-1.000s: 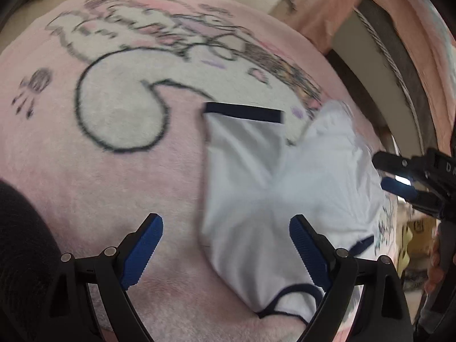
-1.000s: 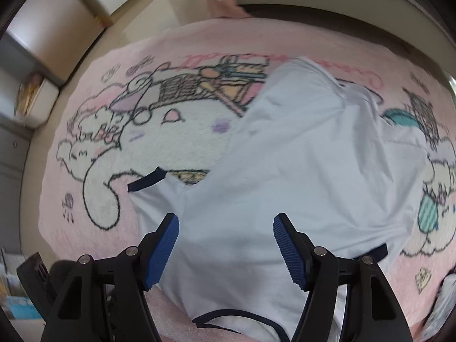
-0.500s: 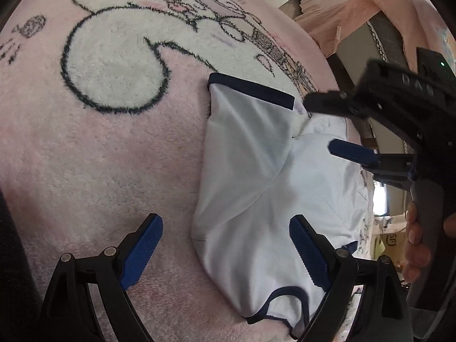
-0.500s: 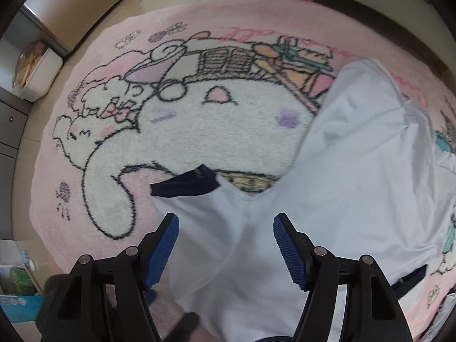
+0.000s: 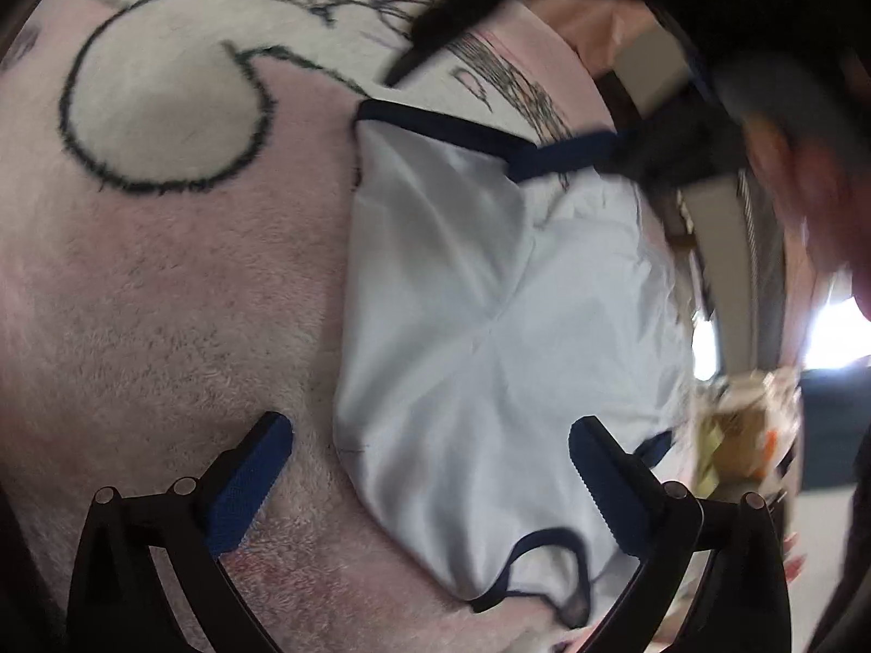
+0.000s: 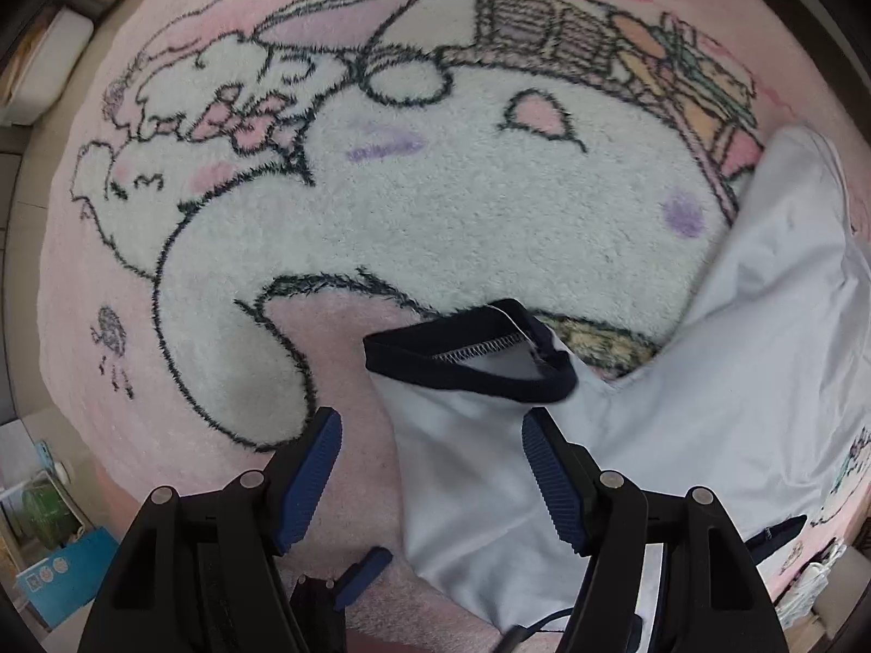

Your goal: Fold clothes

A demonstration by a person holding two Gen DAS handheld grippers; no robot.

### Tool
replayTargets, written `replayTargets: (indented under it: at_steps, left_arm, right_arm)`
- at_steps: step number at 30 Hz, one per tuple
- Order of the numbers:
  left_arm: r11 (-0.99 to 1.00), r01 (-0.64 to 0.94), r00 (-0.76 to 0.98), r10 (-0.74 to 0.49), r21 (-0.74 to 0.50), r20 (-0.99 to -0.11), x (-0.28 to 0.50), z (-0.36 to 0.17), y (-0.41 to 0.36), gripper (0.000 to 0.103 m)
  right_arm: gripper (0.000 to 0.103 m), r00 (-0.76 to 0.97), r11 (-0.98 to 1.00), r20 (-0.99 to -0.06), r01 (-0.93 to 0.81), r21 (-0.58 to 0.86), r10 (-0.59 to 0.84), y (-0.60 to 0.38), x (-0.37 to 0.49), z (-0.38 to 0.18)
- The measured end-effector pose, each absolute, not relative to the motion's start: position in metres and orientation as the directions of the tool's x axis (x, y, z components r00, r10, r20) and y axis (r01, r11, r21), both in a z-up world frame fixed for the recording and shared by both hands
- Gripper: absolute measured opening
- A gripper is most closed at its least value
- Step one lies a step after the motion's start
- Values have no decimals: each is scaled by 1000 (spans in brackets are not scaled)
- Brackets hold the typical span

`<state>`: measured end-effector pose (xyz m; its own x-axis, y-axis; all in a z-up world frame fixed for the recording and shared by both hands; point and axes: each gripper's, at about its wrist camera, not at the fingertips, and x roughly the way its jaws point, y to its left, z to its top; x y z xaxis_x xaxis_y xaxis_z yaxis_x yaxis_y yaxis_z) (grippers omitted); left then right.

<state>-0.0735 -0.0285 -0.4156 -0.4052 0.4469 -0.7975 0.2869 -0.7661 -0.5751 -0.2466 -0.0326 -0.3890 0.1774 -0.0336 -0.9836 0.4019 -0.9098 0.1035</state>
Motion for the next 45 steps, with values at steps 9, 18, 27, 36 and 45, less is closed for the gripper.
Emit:
replayTargets:
  at_steps: [9,18,27,36,45]
  left_arm:
    - [-415,499,-556,521,-761,-648,-50,-432,-76,93]
    - [-532,468,-493,506,-706,-708,-54,-427,-59,45]
    - [-626,453,-449,454,-635,-769,-54,-420,-62,45]
    - [-572,474,-473,475,-669,-742,-67,-435,-53,45]
    - [-588,465,-468,471,-662,-748,-82,-438,-38,45]
  right_arm:
    - [69,143,-918,-989,384,97,-45,-26,-245,-381]
    - [69,71,-914,-996,398,80,-57,-23,-250,-351]
    - [69,110,-891,-994,452,47,4,-34,-242,-364]
    - [69,146,-887,-982,461,-40,120,-42,-237,-411]
    - [68,187,-917,-981,399,31,48,-45,-244,-422]
